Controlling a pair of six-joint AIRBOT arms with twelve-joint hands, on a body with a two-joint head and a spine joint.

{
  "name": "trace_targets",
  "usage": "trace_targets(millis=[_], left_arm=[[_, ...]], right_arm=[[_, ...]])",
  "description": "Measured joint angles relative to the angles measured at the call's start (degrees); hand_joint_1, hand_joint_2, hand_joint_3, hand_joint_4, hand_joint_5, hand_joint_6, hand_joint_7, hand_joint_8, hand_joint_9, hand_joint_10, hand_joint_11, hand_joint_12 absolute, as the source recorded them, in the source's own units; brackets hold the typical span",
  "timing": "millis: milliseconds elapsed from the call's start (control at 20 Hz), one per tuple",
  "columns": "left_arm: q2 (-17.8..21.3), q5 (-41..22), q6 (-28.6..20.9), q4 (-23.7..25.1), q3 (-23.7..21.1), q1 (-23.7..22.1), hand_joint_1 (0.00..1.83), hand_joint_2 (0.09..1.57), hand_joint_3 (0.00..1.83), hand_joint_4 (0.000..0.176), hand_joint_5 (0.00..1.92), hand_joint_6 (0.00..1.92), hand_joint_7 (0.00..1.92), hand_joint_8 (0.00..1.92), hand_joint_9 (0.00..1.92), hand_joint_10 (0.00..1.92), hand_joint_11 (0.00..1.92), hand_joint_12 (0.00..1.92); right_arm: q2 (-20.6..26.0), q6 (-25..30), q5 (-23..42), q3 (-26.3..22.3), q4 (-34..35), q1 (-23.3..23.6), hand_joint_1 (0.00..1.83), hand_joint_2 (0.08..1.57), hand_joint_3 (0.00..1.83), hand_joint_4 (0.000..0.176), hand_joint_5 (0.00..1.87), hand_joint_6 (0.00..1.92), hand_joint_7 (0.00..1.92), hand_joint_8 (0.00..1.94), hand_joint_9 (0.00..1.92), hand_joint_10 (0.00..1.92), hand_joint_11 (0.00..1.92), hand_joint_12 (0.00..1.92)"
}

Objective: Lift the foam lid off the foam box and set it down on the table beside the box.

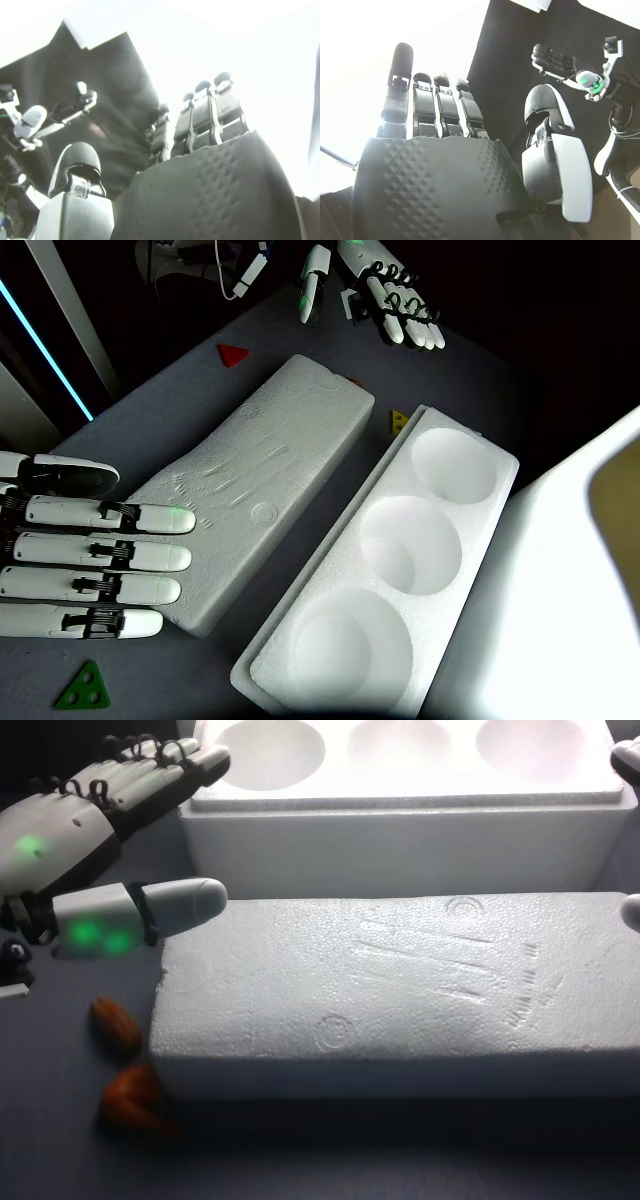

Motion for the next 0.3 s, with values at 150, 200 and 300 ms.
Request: trace_targets(millis=[150,200,300], left_arm=[[-0.59,-0.11,-0.24,0.09,0.15,-0.66,0.1,1.22,0.01,0.107,0.0,0.0,0.0,0.0,0.0,0.0,0.0,0.0],[-0.59,0.35,-0.42,0.98,0.28,-1.03,0.14,1.22,0.01,0.1,0.0,0.0,0.0,0.0,0.0,0.0,0.0,0.0],[-0.59,0.02,-0.44,0.96,0.35,-1.44,0.16,1.23,0.01,0.113,0.0,0.0,0.0,0.0,0.0,0.0,0.0,0.0]], right_arm=[[-0.28,-0.07,0.04,0.13,-0.02,0.2,0.13,1.3,0.0,0.0,0.0,0.0,0.0,0.0,0.0,0.0,0.0,1.55],[-0.28,-0.09,-0.11,0.13,0.13,0.2,0.15,1.29,0.0,0.0,0.0,0.0,0.0,0.0,0.0,0.0,0.0,1.56],[-0.37,-0.11,0.2,0.15,0.33,0.2,0.15,1.27,0.0,0.005,0.0,0.0,0.0,0.0,0.0,0.0,0.0,1.2]])
